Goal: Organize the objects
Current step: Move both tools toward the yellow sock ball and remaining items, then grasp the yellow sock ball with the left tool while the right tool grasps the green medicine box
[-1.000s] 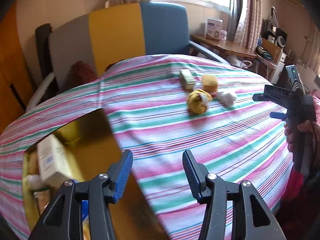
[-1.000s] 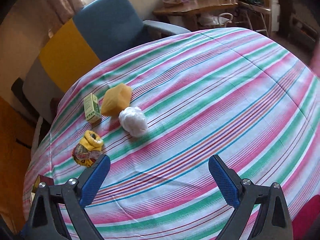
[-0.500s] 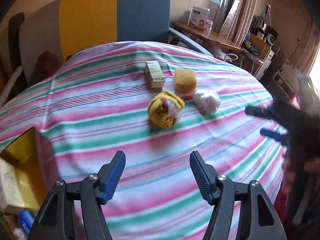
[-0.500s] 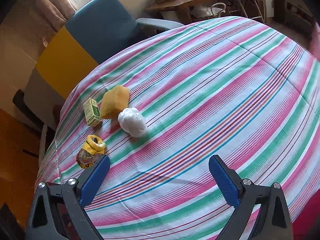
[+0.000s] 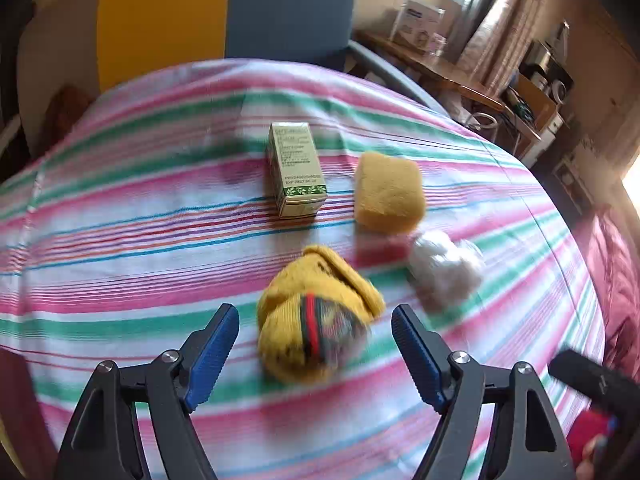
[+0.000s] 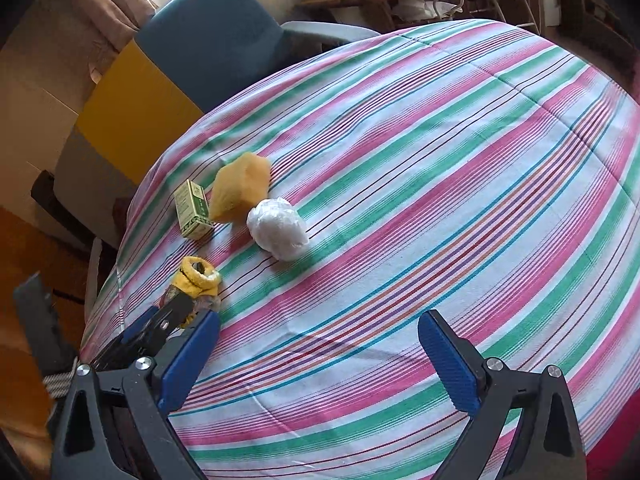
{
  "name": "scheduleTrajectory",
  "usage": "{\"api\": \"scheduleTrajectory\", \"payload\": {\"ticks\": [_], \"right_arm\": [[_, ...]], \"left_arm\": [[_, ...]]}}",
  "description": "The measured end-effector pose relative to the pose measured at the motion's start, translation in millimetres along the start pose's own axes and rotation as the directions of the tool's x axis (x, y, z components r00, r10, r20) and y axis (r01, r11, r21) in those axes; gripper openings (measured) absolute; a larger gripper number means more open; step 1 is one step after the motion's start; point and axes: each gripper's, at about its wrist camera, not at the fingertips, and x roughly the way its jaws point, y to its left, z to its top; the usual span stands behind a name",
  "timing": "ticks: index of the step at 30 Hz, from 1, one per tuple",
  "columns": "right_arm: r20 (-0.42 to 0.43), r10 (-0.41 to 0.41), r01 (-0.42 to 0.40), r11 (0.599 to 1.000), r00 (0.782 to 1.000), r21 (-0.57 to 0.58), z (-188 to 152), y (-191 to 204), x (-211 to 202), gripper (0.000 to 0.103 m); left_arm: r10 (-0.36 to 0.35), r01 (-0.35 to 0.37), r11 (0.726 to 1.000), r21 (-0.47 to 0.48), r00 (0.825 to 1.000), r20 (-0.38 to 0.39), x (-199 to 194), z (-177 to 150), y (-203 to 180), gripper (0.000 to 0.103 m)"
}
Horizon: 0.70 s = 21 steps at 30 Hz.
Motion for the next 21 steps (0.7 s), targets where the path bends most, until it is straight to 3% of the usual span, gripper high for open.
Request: {"api": "scheduleTrajectory", "payload": {"ticks": [2,4,11,14,17,21], "right_arm": [[0.002,-0.002,0.002,1.000,1.000,-0.004,0,1,1,0.100],[0.002,-0.005,0.005,1.000,1.000,-0.009,0,1,2,0.100],[0.022,-0.008,0.010,0.998,1.000,-0.065,-2,9,1,0.099],[0.022,-0.010,0.013,0.994,1.000,-0.109,-6,17,2,0.099],[0.025,-0.021,0.025,0.986,0.999,-0.167,-13,27,3,0.095],[-0.012,-0.012,0.008,0.965,1.000,-0.261,-24,48,10,0.079]], "left_arm": [[-0.016,0.015,1.000,-0.025,0.999,-0.034,14,0,4,0.053],[-0.033,0.032,0.999,-0.034,0.999,-0.020,11,-4,7,0.038],[-0.064,0.063,0.998,0.019,0.997,0.038,-46,-42,8,0.037],[-0.077,0.077,0.997,0.001,0.996,0.037,-73,-63,16,0.037],[-0.083,0.083,0.996,-0.014,0.995,0.052,-101,-77,26,0.037],[-0.081,0.083,0.997,-0.011,0.992,0.092,-134,-92,38,0.037]]}}
